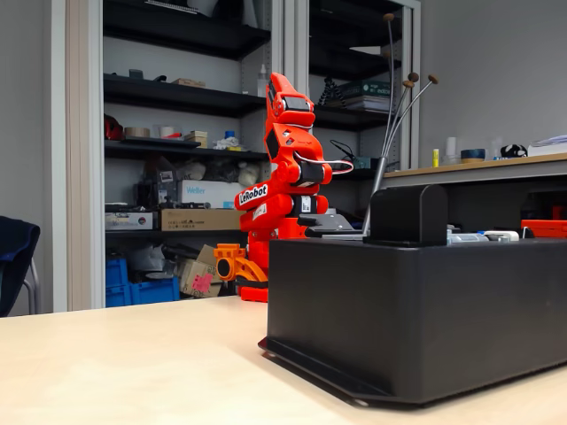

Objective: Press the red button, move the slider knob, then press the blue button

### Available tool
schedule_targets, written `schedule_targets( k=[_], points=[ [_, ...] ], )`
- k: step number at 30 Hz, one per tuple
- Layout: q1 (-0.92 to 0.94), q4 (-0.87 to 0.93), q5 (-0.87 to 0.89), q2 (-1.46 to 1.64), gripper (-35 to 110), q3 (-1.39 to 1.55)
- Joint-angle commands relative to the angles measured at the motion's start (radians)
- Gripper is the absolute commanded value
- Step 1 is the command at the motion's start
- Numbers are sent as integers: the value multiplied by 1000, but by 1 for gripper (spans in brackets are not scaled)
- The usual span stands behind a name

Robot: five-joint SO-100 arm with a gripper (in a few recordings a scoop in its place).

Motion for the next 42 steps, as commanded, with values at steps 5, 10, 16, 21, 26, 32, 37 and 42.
schedule_targets(
  k=[5, 10, 16, 21, 26, 32, 37, 42],
  points=[
    [11, -6, 110, 2, 0, 3],
    [11, -6, 110, 2, 0, 3],
    [11, -6, 110, 2, 0, 3],
    [11, -6, 110, 2, 0, 3],
    [11, 5, 20, 2, 0, 3],
    [51, 238, -258, 0, 0, 3],
    [84, 423, -600, -2, 0, 3],
    [120, 555, -861, 2, 0, 3]
  ],
)
